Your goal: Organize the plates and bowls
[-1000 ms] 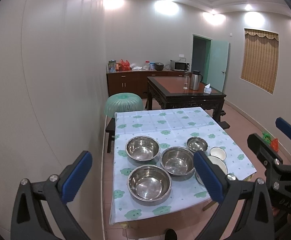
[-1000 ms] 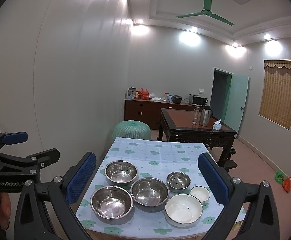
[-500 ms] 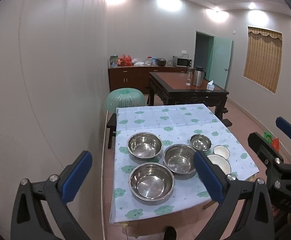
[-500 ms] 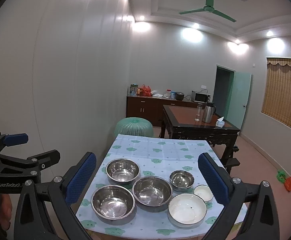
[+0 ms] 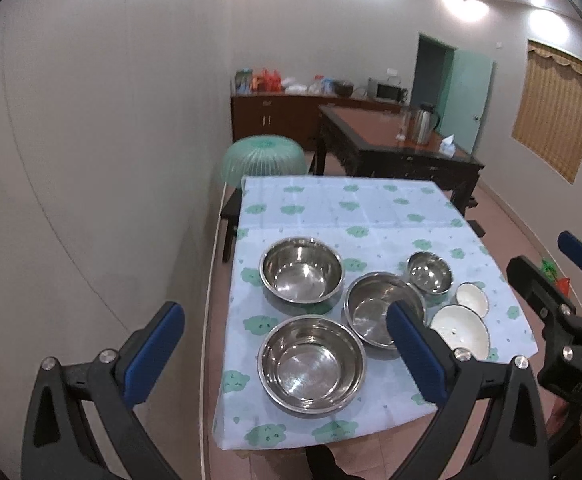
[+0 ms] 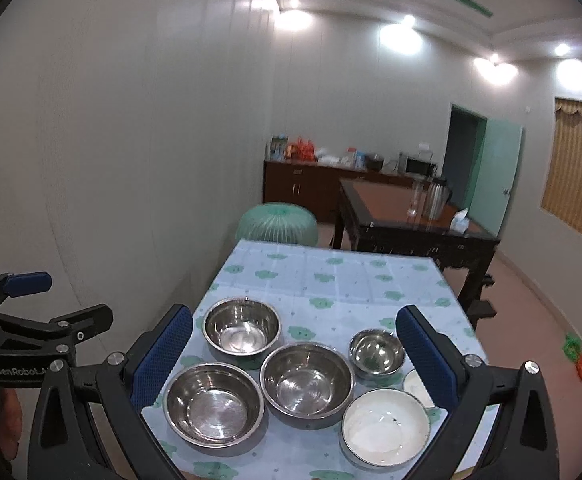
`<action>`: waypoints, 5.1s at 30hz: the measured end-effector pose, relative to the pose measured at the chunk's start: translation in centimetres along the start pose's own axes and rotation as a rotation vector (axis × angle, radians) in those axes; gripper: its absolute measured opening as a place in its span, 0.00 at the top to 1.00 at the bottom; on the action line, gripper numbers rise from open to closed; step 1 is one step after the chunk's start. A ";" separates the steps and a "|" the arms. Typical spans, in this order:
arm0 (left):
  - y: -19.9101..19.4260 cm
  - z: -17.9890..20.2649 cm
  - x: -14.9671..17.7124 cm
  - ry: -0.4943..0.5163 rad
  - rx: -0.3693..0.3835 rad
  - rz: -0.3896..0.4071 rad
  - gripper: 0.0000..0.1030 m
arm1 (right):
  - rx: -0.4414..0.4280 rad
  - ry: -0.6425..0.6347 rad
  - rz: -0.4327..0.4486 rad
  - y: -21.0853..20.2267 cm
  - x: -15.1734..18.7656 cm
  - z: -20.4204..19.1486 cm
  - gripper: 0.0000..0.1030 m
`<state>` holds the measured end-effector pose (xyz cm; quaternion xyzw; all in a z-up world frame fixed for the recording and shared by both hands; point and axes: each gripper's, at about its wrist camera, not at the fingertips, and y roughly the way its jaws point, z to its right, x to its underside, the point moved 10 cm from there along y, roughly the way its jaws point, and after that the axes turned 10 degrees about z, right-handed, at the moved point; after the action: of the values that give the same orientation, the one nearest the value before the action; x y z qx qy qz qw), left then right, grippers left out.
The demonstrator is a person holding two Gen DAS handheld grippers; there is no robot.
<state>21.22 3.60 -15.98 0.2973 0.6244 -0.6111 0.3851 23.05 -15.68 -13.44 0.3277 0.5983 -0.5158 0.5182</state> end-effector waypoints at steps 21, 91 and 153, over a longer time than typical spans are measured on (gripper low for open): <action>21.1 -3.3 6.8 -0.040 -0.173 -0.381 0.08 | -0.206 0.000 -0.454 23.0 12.1 0.5 0.14; 31.9 -4.4 9.4 -0.098 -0.214 -0.579 0.85 | -0.373 0.035 -0.784 36.4 18.8 -4.6 0.87; 17.7 -4.2 11.8 -0.128 -0.211 -0.490 0.86 | -0.386 -0.007 -0.719 22.3 16.7 -7.2 0.87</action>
<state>29.41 7.94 -35.63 0.0563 0.7123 -0.6352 0.2934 37.58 -5.55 -36.16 -0.0074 0.7587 -0.5434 0.3591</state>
